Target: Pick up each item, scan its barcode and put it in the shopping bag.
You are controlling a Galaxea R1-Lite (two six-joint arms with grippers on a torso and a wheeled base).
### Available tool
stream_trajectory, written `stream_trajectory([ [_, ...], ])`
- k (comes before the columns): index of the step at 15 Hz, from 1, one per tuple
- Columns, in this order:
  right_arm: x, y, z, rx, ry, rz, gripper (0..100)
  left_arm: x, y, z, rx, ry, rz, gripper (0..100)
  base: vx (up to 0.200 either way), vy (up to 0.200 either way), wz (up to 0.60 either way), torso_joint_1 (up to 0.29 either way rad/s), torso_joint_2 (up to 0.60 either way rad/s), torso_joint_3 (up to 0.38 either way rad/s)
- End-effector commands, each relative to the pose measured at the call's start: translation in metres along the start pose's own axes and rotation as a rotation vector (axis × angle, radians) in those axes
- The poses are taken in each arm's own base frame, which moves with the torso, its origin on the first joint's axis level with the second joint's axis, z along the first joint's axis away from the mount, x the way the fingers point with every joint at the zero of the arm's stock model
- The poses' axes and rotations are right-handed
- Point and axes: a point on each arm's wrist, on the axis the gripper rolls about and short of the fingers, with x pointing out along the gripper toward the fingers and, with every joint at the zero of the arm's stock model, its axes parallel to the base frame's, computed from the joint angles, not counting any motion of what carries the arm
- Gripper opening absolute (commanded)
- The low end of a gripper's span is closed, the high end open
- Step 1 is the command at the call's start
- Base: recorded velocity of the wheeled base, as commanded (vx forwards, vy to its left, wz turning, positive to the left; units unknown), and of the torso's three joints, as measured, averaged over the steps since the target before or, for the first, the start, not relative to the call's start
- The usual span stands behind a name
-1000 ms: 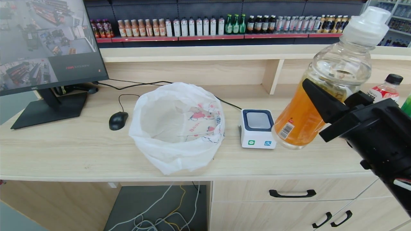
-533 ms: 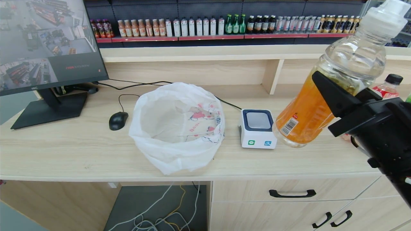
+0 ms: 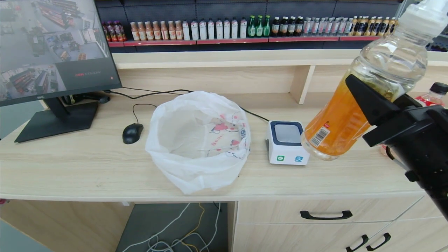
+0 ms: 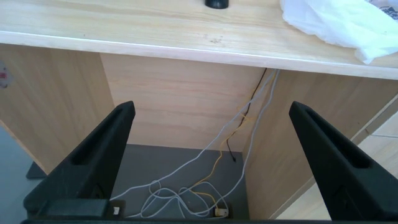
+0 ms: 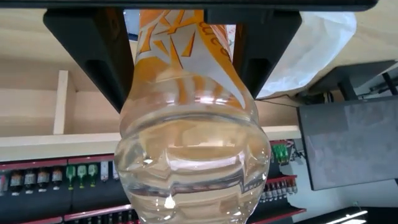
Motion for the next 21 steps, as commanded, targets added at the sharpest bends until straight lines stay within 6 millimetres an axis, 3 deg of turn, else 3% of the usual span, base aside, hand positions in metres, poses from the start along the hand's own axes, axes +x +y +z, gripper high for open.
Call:
stream_trajectory([
  [1, 0.0, 0.001, -0.002, -0.002, 0.007, 0.005, 0, 0.0, 0.0, 0.0, -0.001, 0.0, 0.001, 100, 0.0, 0.2, 0.0, 0.017, 0.01, 0.007],
  [9, -0.002, -0.001, 0.003, 0.003, -0.008, 0.004, 0, 0.0, 0.0, 0.0, 0.002, 0.0, 0.001, 100, 0.0, 0.2, 0.0, 0.0, 0.0, 0.002],
  [16, 0.01, 0.003, -0.001, 0.002, -0.016, 0.007, 0, 0.0, 0.0, 0.0, 0.007, 0.0, 0.001, 100, 0.0, 0.0, 0.0, 0.0, 0.0, 0.0],
  [21, 0.038, 0.014, -0.028, -0.005, 0.022, 0.013, 0, 0.0, 0.0, 0.0, 0.007, 0.0, 0.001, 100, 0.0, 0.0, 0.0, 0.0, 0.0, 0.0],
])
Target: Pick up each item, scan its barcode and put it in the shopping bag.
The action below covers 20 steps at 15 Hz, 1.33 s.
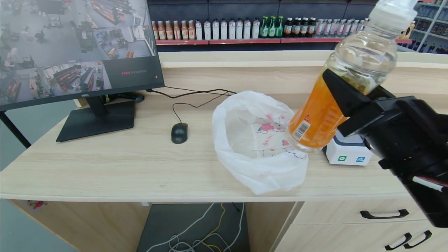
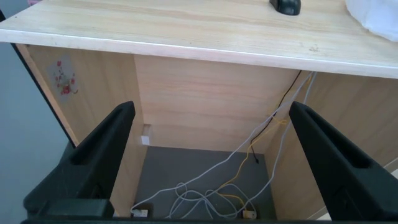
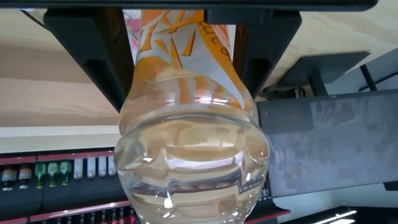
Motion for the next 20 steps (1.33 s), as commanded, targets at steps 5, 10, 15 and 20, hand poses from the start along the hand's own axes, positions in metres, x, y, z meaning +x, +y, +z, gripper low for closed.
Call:
stream_trajectory([
  [5, 0.042, 0.016, -0.057, -0.02, 0.077, 0.007, 0, 0.0, 0.0, 0.0, -0.002, 0.0, 0.001, 100, 0.0, 0.0, 0.0, 0.0, 0.0, 0.0],
  [10, 0.07, 0.027, -0.105, -0.032, 0.114, 0.008, 0, 0.0, 0.0, 0.0, -0.001, 0.0, 0.001, 100, 0.0, 0.0, 0.0, 0.0, 0.0, 0.0],
  [15, 0.091, 0.027, -0.135, -0.038, 0.113, -0.013, 0, 0.0, 0.0, 0.0, -0.001, 0.0, 0.001, 100, 0.0, 0.0, 0.0, 0.0, 0.0, 0.0],
  [20, 0.096, 0.03, -0.161, -0.045, 0.138, -0.013, 0, 0.0, 0.0, 0.0, -0.001, 0.0, 0.001, 100, 0.0, 0.0, 0.0, 0.0, 0.0, 0.0],
])
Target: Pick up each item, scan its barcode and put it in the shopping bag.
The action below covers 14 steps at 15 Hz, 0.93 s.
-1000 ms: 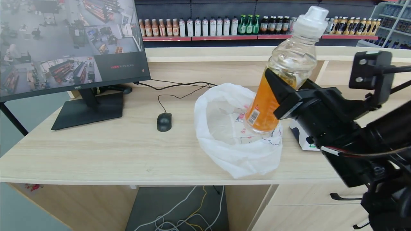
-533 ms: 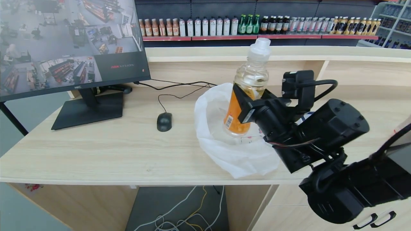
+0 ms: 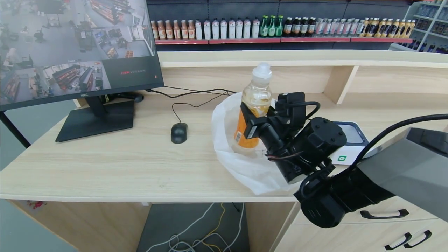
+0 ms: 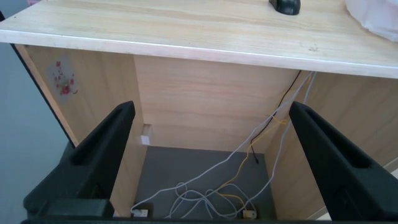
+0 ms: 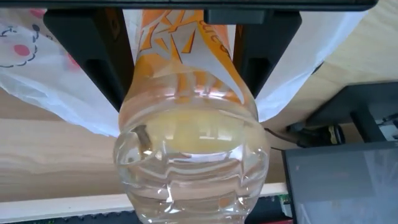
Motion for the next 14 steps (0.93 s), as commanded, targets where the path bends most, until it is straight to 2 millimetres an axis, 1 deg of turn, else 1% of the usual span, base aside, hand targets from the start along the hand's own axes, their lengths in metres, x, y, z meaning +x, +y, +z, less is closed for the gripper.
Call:
stream_trajectory([
  [1, 0.002, 0.002, -0.015, -0.006, 0.021, 0.001, 0, 0.0, 0.0, 0.0, -0.001, 0.0, 0.001, 100, 0.0, 0.0, 0.0, 0.0, 0.0, 0.0],
  [6, 0.003, 0.003, -0.03, -0.015, 0.048, 0.005, 0, 0.0, 0.0, 0.0, -0.001, 0.0, 0.001, 100, 0.0, 0.0, 0.0, 0.0, 0.0, 0.0],
  [8, 0.004, 0.007, -0.035, -0.014, 0.053, 0.009, 0, 0.0, 0.0, 0.0, -0.001, 0.002, 0.001, 100, 0.0, 0.0, 0.0, 0.0, 0.0, 0.0],
  [14, 0.006, 0.007, -0.033, -0.012, 0.044, 0.009, 0, 0.0, 0.0, 0.0, -0.001, 0.002, 0.001, 100, 0.0, 0.0, 0.0, 0.0, 0.0, 0.0],
])
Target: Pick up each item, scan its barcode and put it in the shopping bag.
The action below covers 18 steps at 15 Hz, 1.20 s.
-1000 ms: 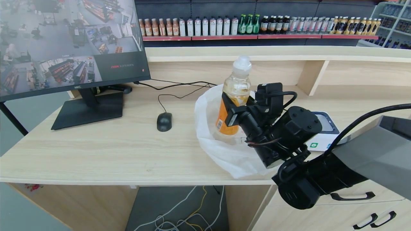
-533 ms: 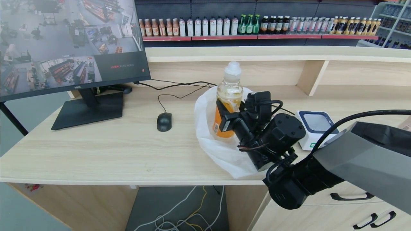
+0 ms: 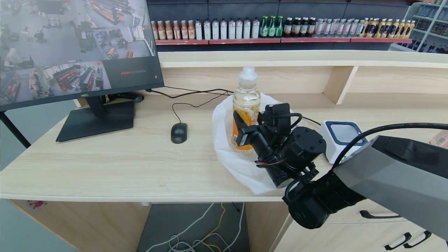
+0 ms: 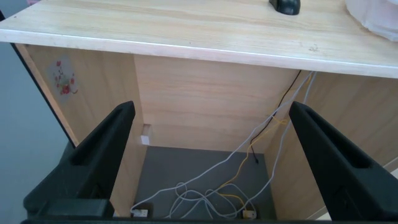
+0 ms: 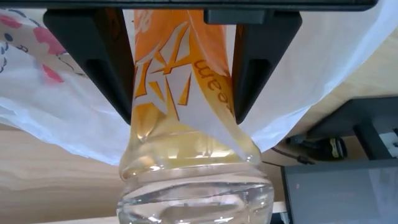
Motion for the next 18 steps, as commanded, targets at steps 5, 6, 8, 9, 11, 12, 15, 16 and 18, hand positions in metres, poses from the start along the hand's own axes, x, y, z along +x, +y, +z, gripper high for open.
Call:
stream_trajectory([
  [5, -0.001, 0.001, 0.007, 0.007, -0.011, 0.001, 100, 0.0, 0.0, 0.0, 0.0, -0.001, 0.001, 100, 0.0, 0.0, 0.0, 0.0, 0.0, 0.0],
  [6, -0.005, 0.004, 0.007, 0.014, 0.002, 0.011, 100, 0.0, 0.0, 0.0, 0.0, 0.001, 0.001, 100, 0.0, 0.0, 0.0, 0.0, 0.0, 0.0],
  [8, -0.014, 0.005, 0.016, 0.01, 0.011, 0.015, 100, 0.0, 0.0, 0.0, 0.0, 0.001, 0.001, 100, 0.0, 0.0, 0.0, 0.0, 0.0, 0.0],
  [9, -0.02, 0.006, 0.022, 0.014, 0.014, 0.021, 100, 0.0, 0.0, 0.0, 0.0, -0.001, 0.001, 100, 0.0, 0.0, 0.0, 0.0, 0.0, 0.0],
  [11, -0.029, -0.001, 0.043, 0.036, -0.007, 0.014, 100, 0.0, 0.0, 0.0, 0.0, -0.001, 0.001, 100, 0.0, 0.0, 0.0, 0.0, 0.0, 0.0],
  [12, -0.034, -0.011, 0.051, 0.022, -0.008, -0.006, 100, 0.0, 0.0, 0.0, 0.0, -0.001, 0.001, 100, 0.0, 0.0, 0.0, 0.0, 0.0, 0.0],
  [15, -0.065, -0.023, 0.072, 0.012, 0.022, -0.007, 100, 0.0, 0.0, 0.0, 0.0, 0.001, 0.001, 100, 0.0, 0.0, 0.0, 0.0, 0.0, 0.0],
  [16, -0.077, -0.027, 0.081, 0.011, 0.023, -0.008, 100, 0.0, 0.0, 0.0, 0.0, 0.001, 0.001, 100, 0.0, 0.0, 0.0, 0.0, 0.0, 0.0],
  [18, -0.11, -0.035, 0.092, 0.003, 0.063, 0.001, 100, 0.0, 0.0, 0.0, 0.0, -0.001, 0.001, 100, 0.0, 0.0, 0.0, 0.0, 0.0, 0.0],
])
